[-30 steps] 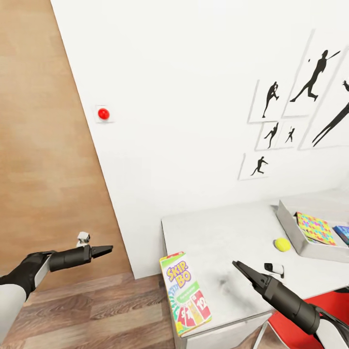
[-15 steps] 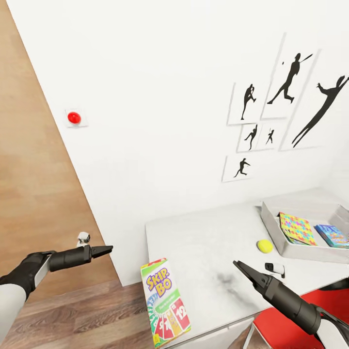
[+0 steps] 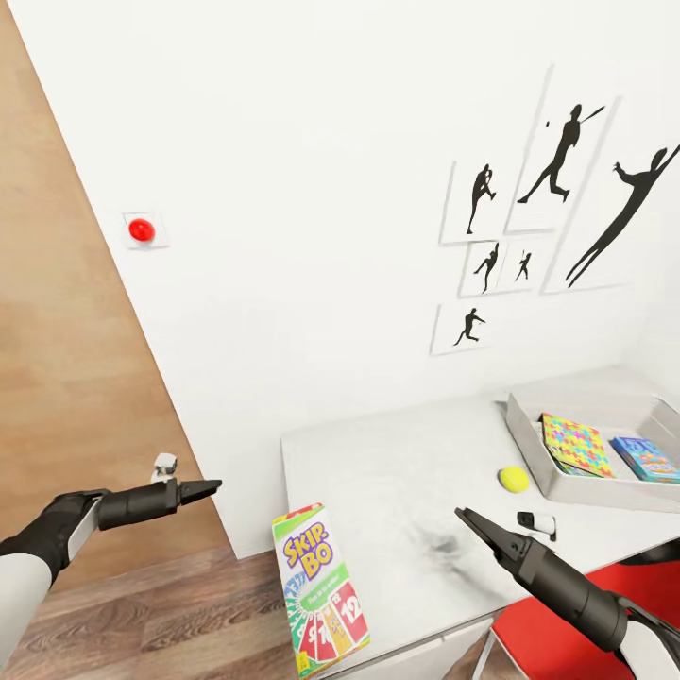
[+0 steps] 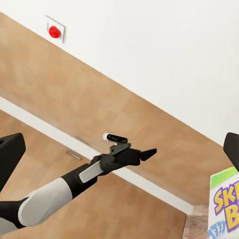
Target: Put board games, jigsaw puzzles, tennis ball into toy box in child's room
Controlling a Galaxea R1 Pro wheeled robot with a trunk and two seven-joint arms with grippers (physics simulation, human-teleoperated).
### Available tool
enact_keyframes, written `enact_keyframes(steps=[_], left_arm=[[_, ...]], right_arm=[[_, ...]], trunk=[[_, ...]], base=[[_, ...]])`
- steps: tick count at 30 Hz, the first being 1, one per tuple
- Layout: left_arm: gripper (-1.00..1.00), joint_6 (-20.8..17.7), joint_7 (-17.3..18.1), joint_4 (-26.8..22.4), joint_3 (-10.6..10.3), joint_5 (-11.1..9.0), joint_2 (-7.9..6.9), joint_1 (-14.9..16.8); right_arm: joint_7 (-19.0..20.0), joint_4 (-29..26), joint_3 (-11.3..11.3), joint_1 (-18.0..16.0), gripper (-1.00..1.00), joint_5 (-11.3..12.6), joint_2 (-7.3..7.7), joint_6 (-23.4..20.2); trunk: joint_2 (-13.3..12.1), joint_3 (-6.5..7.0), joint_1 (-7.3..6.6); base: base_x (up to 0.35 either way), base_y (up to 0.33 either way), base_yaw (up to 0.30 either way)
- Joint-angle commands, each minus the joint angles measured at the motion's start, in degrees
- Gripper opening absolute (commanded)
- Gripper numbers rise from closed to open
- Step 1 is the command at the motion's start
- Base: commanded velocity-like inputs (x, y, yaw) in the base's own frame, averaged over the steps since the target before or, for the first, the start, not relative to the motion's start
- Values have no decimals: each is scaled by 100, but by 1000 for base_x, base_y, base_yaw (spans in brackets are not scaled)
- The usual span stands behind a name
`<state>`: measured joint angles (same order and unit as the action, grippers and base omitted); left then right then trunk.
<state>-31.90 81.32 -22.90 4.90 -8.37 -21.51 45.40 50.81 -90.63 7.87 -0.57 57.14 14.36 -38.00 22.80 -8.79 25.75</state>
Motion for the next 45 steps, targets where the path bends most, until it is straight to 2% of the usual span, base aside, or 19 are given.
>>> enact_keyframes(steps=[1, 6, 8, 11, 13, 15, 18, 25, 45], left_arm=[[100, -66, -20, 3, 6, -7, 1, 4], [100, -106, -170, 32, 10, -27, 20, 5], [100, -119, -233, 67, 17, -32, 56, 6], [100, -150, -339, 102, 26, -39, 87, 6], [100, -226, -467, 148, 33, -46, 120, 5], [100, -306, -570, 205, 37, -48, 172, 4], [100, -387, -707, 252, 43, -49, 220, 6], [100, -484, -947, 355, 48, -58, 264, 4], [100, -764, -1005, 661, 64, -62, 280, 4]], right_arm=[[3, -6, 2, -3, 100, 31, 6, -40], [117, -21, 35, 7, 100, 33, 29, -54], [219, -23, 133, 14, 100, 33, 38, -69], [437, -24, 373, 11, 100, 33, 45, -146], [772, -25, 710, -6, 100, 34, 44, -250], [1055, -25, 953, -14, 100, 34, 42, -300], [1386, -25, 1147, -19, 100, 34, 41, -345], [1700, -25, 1297, -22, 100, 34, 18, -704], [1731, -25, 1322, -22, 100, -16, 14, -825]], trunk=[[52, -30, 25], [253, -120, 135], [333, -155, 179], [453, -209, 245], [533, -245, 289], [614, -281, 333], [734, -335, 399], [1015, -461, 552], [1817, -820, 992]], base=[[0, 0, 0], [0, 0, 0], [0, 0, 0], [0, 0, 0], [0, 0, 0], [0, 0, 0], [0, 0, 0], [0, 0, 0], [0, 0, 0]])
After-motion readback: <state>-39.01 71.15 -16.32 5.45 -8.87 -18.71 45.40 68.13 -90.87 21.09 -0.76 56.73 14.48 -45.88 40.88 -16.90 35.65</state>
